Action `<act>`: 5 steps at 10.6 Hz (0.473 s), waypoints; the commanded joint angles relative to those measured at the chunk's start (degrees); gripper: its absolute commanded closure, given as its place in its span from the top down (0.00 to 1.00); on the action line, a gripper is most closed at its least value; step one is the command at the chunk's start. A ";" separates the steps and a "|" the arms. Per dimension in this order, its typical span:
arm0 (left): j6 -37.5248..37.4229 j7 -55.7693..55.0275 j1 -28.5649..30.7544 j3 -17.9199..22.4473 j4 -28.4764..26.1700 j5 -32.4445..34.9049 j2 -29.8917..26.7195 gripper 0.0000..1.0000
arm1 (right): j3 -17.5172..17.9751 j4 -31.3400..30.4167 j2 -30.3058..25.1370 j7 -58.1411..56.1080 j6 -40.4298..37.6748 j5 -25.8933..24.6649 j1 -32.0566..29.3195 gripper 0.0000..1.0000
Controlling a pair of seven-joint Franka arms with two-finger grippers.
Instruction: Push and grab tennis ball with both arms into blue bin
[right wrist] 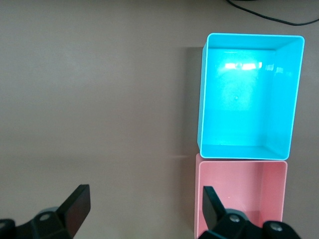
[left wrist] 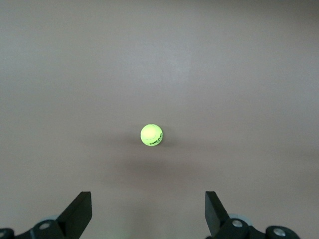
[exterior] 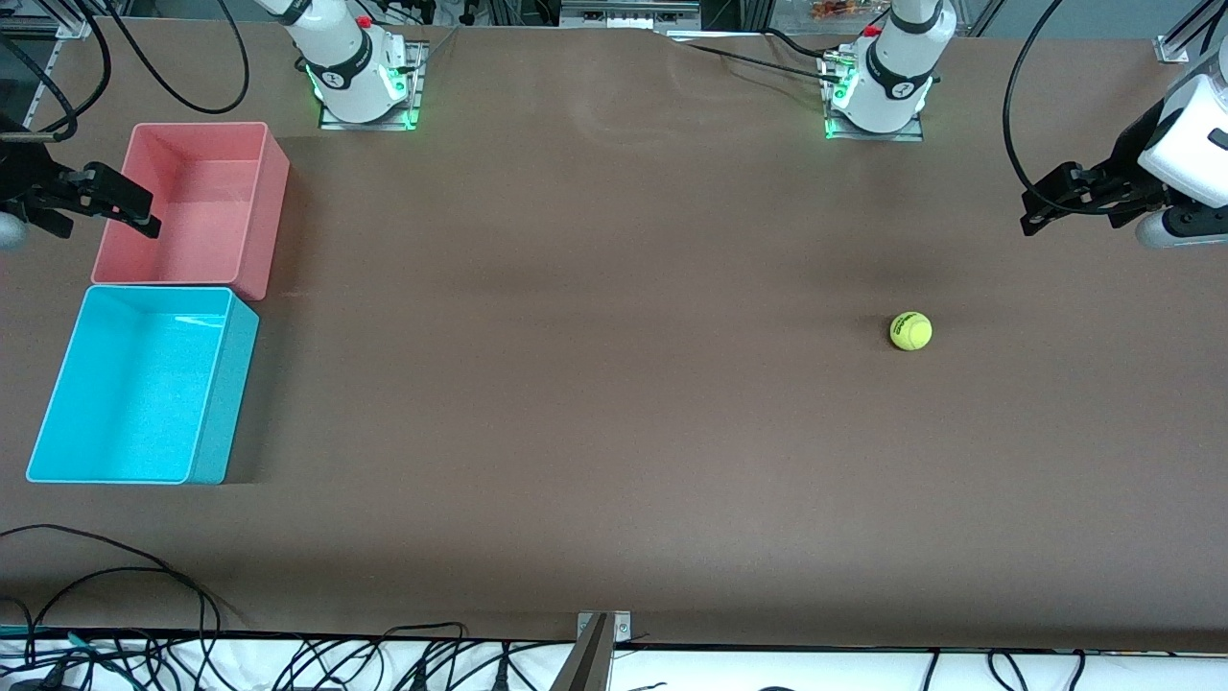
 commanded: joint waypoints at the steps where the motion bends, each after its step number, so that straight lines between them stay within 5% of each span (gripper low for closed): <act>1: -0.46 0.33 -0.33 -0.02 1.57 0.30 0.96 1.00 | 0.03 0.49 0.05 0.12 0.04 0.21 -0.07 1.00; 5: -0.38 0.33 -0.07 -0.02 1.40 0.12 1.57 1.00 | -0.14 0.49 0.13 -0.22 0.47 0.57 -0.33 1.00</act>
